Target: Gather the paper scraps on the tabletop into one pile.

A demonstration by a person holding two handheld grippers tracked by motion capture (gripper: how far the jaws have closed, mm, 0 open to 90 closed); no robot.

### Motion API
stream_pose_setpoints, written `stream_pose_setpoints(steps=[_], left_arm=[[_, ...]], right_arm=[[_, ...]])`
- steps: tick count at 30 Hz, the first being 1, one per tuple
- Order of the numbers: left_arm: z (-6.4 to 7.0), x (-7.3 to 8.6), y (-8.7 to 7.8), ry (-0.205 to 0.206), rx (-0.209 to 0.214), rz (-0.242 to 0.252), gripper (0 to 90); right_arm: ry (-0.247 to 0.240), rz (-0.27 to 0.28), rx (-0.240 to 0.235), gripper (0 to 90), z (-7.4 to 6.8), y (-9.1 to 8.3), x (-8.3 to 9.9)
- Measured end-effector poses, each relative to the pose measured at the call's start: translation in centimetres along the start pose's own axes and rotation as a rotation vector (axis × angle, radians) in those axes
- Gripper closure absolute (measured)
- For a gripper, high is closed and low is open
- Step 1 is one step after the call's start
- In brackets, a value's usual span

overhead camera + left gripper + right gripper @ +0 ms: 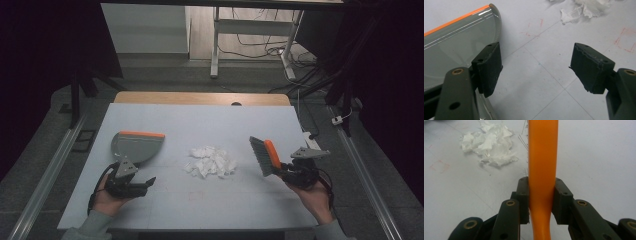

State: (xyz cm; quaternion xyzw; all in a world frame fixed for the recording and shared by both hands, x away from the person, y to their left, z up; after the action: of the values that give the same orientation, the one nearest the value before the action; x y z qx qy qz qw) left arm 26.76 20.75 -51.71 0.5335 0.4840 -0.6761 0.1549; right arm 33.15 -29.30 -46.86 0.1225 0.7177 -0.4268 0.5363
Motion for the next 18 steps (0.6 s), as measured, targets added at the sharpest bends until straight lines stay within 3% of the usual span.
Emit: stream_pose_setpoints(steps=[11, 18], left_arm=[[0.0, 0.1, -0.1, -0.004, -0.017, 0.007, 25.9], [-0.1, 0.3, -0.3, -0.009, -0.022, 0.011, 25.9]], right_arm=[[-0.018, 0.066, -0.007, 70.3, 0.6, -1.8, 2.1], [-0.017, 0.072, -0.010, 70.3, 0.7, -1.6, 2.3]])
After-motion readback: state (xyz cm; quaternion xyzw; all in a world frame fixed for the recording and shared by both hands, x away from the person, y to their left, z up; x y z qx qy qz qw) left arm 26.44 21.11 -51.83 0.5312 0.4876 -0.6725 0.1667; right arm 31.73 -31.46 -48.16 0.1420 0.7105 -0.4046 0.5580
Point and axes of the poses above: each handheld gripper's, and its own axes: y roughly forward along the jaws, x roughly out of its underside, z roughly to its right, the point moved 2 cm from there along y, roughly forward along the jaws, and after that the axes turned 13 degrees about z, right-handed, at the moved point
